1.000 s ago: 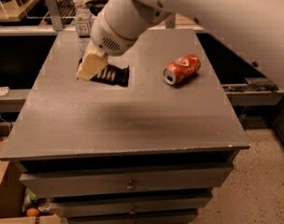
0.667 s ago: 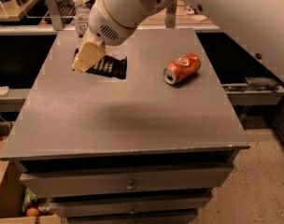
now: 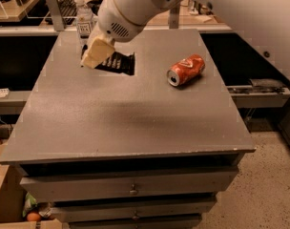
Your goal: Move rxbar chocolate near coke can
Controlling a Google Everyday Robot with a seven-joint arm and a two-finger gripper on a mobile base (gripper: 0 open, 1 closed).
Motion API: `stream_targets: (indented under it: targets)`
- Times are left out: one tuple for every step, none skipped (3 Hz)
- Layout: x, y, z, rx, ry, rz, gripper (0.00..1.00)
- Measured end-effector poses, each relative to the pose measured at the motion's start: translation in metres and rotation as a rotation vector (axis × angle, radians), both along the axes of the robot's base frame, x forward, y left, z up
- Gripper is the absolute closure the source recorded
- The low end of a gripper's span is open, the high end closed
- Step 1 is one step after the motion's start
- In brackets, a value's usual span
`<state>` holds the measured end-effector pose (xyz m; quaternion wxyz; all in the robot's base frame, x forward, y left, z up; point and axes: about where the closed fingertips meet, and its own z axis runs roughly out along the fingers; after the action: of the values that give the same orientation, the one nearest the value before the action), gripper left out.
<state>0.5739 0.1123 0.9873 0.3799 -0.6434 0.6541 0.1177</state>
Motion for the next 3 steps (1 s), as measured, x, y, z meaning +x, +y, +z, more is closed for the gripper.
stream_targets:
  targets:
    - [0.045, -0.022, 0.010, 0.022, -0.075, 0.012, 1.00]
    - [0.096, -0.041, 0.006, 0.067, -0.111, 0.005, 1.00]
    - [0.130, -0.055, -0.012, 0.092, -0.103, -0.022, 1.00]
